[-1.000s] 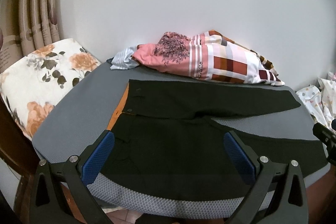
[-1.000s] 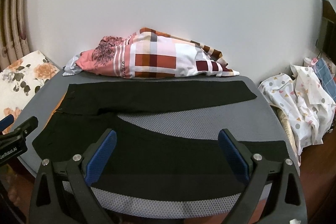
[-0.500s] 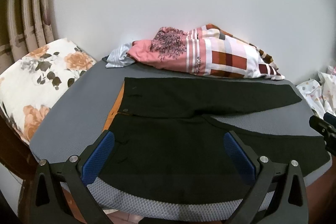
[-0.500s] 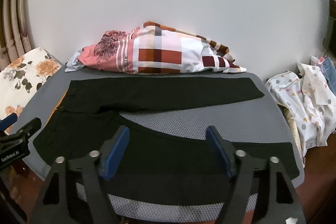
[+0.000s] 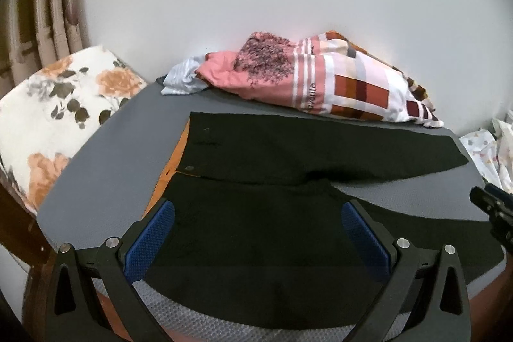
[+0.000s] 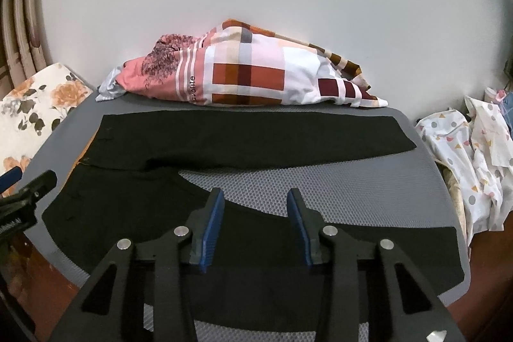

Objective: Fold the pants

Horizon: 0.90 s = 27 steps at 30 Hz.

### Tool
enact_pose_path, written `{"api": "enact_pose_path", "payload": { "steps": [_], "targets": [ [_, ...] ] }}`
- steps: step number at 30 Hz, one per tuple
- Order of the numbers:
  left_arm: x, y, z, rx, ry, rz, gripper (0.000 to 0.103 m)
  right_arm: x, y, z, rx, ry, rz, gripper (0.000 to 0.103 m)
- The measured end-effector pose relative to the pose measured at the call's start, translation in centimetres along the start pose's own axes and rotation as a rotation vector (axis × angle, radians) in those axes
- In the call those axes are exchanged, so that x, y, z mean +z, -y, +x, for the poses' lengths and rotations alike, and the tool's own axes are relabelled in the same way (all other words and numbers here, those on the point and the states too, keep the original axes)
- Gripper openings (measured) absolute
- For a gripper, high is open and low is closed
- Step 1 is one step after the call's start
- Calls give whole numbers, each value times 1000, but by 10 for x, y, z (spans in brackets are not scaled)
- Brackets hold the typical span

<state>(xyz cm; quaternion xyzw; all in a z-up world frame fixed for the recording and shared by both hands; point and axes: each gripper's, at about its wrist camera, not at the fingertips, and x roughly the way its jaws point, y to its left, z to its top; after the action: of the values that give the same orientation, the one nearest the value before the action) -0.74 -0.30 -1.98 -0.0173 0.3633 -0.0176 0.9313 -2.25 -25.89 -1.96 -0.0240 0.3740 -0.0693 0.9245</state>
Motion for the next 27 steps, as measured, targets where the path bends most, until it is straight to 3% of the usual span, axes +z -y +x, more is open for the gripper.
{"api": "enact_pose_path", "payload": {
  "steps": [12,17,20,25,27],
  "targets": [
    [6,-19,52,28,-72,19,103,7,-7,36,-3,-56,-19,38],
    [12,-33,77,58,-108,30,103,10,-17,53,33,-88,-39,38],
    [18,-50,93,-13,-141,-5,97,10,-22,65,63,-116,-38,38],
    [40,-90,133,-140,-188,-70,96,15,-24,91,99,-158,-31,38],
    [52,-103,153,-143,-210,-84,96,18,-24,102,98,-167,-31,38]
  ]
}}
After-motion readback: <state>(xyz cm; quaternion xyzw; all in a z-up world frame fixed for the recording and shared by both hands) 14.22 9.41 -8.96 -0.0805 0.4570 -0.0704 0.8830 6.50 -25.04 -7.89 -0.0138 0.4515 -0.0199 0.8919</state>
